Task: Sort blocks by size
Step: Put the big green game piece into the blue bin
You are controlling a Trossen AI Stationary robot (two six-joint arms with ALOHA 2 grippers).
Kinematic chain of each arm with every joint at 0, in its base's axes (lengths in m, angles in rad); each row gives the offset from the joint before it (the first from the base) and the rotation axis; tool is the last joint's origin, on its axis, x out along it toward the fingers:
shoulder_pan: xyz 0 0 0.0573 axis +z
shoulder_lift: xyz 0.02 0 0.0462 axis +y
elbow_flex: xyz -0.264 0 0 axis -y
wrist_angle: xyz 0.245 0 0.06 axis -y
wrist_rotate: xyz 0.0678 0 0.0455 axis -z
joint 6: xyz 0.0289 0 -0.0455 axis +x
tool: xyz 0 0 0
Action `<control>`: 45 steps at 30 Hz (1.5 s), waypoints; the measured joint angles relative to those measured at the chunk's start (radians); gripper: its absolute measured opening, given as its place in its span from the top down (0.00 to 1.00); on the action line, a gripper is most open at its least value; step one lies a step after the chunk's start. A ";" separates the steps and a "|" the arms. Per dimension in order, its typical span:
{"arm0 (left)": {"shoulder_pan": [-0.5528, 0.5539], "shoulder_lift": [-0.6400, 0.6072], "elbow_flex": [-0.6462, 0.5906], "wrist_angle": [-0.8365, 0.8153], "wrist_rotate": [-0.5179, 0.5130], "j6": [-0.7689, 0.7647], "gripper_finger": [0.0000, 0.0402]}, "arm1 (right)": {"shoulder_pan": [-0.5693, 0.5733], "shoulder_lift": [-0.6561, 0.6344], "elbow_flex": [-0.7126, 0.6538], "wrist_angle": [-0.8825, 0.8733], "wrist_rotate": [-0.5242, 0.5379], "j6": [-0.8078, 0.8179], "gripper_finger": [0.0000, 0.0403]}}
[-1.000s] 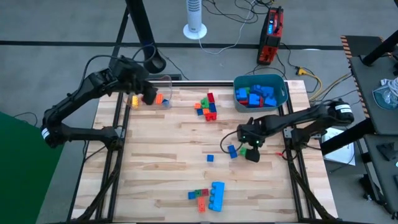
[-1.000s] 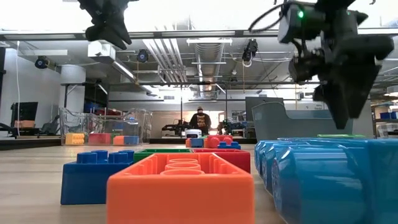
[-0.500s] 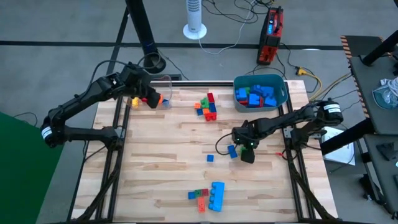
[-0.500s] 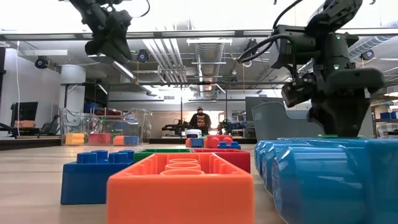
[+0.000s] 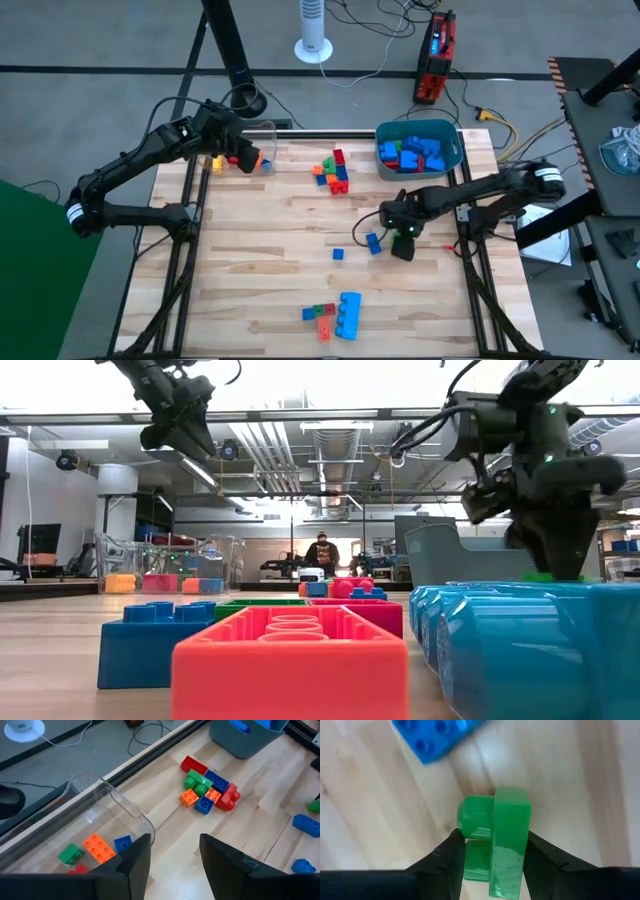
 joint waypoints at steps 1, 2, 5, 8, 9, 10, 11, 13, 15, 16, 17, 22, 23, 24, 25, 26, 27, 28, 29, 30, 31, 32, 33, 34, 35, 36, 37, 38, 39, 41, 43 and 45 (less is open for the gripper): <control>0.000 0.000 0.000 0.000 0.000 0.000 0.61 | 0.000 -0.026 0.007 -0.022 0.000 0.012 0.64; 0.000 0.000 0.000 0.000 0.000 0.000 0.61 | 0.000 -0.051 0.017 -0.037 0.000 0.026 0.64; 0.000 0.000 0.000 0.009 0.000 0.000 0.61 | 0.000 -0.124 0.038 -0.080 0.000 0.076 0.64; 0.000 0.000 0.000 0.013 0.000 0.000 0.61 | -0.006 -0.185 0.077 -0.071 0.019 0.133 0.64; 0.000 0.000 0.000 0.014 0.000 0.000 0.61 | -0.010 -0.199 0.096 -0.071 0.037 0.152 0.64; 0.000 0.000 0.000 0.015 0.000 0.000 0.61 | -0.015 -0.208 0.114 -0.072 0.062 0.162 0.64; 0.000 0.000 0.000 0.016 0.000 0.000 0.61 | -0.022 -0.212 0.136 -0.071 0.093 0.170 0.64; 0.000 0.000 0.000 0.024 0.000 -0.004 0.61 | -0.036 -0.213 0.194 -0.065 0.170 0.171 0.65; 0.000 0.000 0.000 0.032 0.000 -0.007 0.61 | -0.060 -0.207 0.261 -0.062 0.253 0.160 0.67; 0.000 0.000 0.000 0.036 0.001 -0.010 0.61 | -0.075 -0.200 0.295 -0.062 0.294 0.153 0.67; 0.000 0.000 0.000 0.039 0.001 -0.016 0.61 | -0.097 -0.192 0.331 -0.065 0.333 0.147 0.68; -0.002 0.000 0.000 0.042 0.002 -0.047 0.61 | -0.242 -0.130 0.508 -0.176 0.518 0.133 0.81; -0.004 0.000 0.000 0.042 0.002 -0.054 0.61 | -0.280 -0.117 0.535 -0.203 0.542 0.120 0.84; -0.007 0.000 0.000 0.042 0.002 -0.058 0.61 | -0.317 -0.104 0.555 -0.218 0.549 0.090 0.88; -0.009 0.000 0.000 0.042 0.002 -0.060 0.61 | -0.357 -0.093 0.570 -0.220 0.546 0.052 0.91; -0.014 0.000 0.000 0.042 0.002 -0.062 0.61 | -0.389 -0.079 0.585 -0.219 0.531 0.016 0.94; -0.019 0.000 0.000 0.042 0.002 -0.063 0.61 | -0.417 -0.067 0.597 -0.218 0.499 -0.012 0.96; -0.024 0.000 0.000 0.042 0.002 -0.065 0.61 | -0.441 -0.054 0.608 -0.217 0.447 -0.038 0.97; -0.030 0.000 0.000 0.041 0.002 -0.068 0.61 | -0.462 -0.041 0.615 -0.212 0.384 -0.060 0.97; -0.036 0.000 0.000 0.041 0.002 -0.071 0.61 | -0.479 -0.026 0.619 -0.208 0.322 -0.077 0.97; -0.042 0.000 0.000 0.041 0.002 -0.072 0.61 | -0.489 -0.011 0.619 -0.205 0.271 -0.086 0.97; -0.047 0.000 0.000 0.041 0.002 -0.075 0.61 | -0.495 0.006 0.619 -0.205 0.228 -0.090 0.97; -0.053 0.000 0.000 0.041 0.002 -0.077 0.61 | -0.497 0.024 0.619 -0.205 0.191 -0.098 0.97; -0.057 0.000 0.000 0.041 0.002 -0.078 0.61 | -0.497 0.042 0.619 -0.205 0.156 -0.113 0.98; -0.062 0.000 0.000 0.041 0.002 -0.078 0.61 | -0.495 0.061 0.619 -0.205 0.120 -0.131 0.98; -0.067 0.000 0.000 0.041 0.002 -0.078 0.61 | -0.486 0.081 0.619 -0.205 0.084 -0.154 0.97; -0.071 0.000 0.000 0.041 0.002 -0.078 0.61 | -0.474 0.102 0.619 -0.204 0.051 -0.177 0.97; -0.075 0.000 0.000 0.041 0.002 -0.078 0.61 | -0.459 0.125 0.619 -0.204 0.023 -0.200 0.97; -0.079 0.000 0.001 0.041 0.002 -0.078 0.61 | -0.442 0.146 0.619 -0.204 0.009 -0.220 0.96; -0.083 0.000 0.001 0.041 0.002 -0.078 0.61 | -0.407 0.186 0.618 -0.204 0.004 -0.285 0.95; -0.083 0.000 0.001 0.041 0.002 -0.078 0.61 | -0.378 0.217 0.618 -0.207 0.005 -0.402 0.92; -0.083 0.000 0.001 0.041 0.002 -0.078 0.61 | -0.362 0.247 0.618 -0.209 0.005 -0.519 0.88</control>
